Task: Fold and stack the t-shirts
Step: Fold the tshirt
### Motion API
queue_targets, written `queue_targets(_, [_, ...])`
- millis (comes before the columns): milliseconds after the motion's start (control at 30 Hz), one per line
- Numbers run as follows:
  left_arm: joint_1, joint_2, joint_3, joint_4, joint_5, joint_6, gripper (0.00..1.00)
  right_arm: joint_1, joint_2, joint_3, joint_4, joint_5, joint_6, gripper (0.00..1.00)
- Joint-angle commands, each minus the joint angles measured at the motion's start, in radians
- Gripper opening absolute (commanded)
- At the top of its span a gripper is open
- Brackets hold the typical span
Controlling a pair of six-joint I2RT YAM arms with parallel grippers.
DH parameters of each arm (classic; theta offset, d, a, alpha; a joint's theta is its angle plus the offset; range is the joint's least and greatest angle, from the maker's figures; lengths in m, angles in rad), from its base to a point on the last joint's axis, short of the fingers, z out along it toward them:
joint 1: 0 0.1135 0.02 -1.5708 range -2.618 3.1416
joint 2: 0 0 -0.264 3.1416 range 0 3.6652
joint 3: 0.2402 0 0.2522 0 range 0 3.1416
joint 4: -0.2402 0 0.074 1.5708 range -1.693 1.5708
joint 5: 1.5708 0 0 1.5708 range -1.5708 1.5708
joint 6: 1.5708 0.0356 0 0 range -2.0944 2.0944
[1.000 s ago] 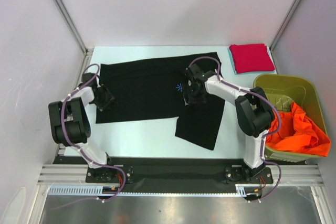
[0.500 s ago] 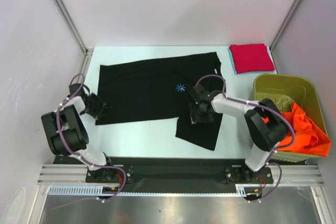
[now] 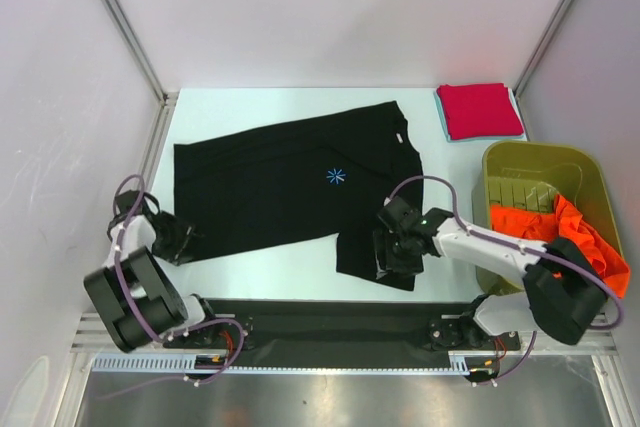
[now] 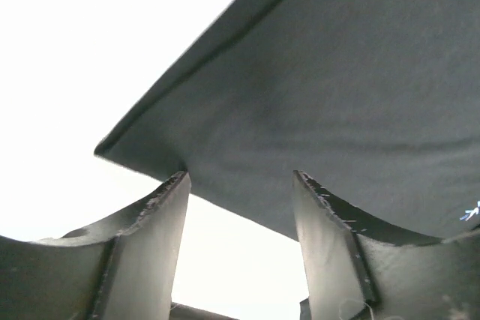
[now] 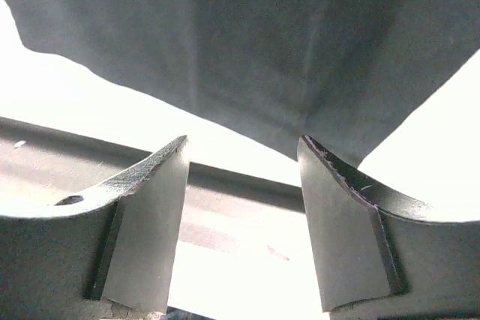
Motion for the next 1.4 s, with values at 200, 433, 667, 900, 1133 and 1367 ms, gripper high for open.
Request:
queue_targets(200, [-0.025,-0.126,0.174,0.021,0.067,0.05,0.68,-0.311,0.03,0.348,-0.013,-0.089,-0.19,0.64])
queue_targets(433, [-0.062,0.009,0.237,0.395,0.257,0.037,0.68,-0.564,0.363,0.705,0.224,-0.172,-0.277,0.66])
queue_targets(667, [-0.067,0.328,0.405,0.659,0.248,0.069,0.65,-0.603,0.736,1.135,0.327,-0.198,-0.313,0.68])
queue_targets(900, [-0.067,0.53,0.612,0.65,0.213,0.101,0.68,-0.621,1.069,1.496,0.34,-0.223,-0.281,0.66])
queue_targets(1133, [-0.064,0.638,0.672,0.69,0.259,0.083,0.62,-0.655,1.19,1.569,0.456,-0.232,-0.215,0.47])
queue_targets(1367, [-0.061,0.687,0.685,0.726,0.28,0.048,0.56,-0.684,1.259,1.625,0.468,-0.223,-0.21,0.46])
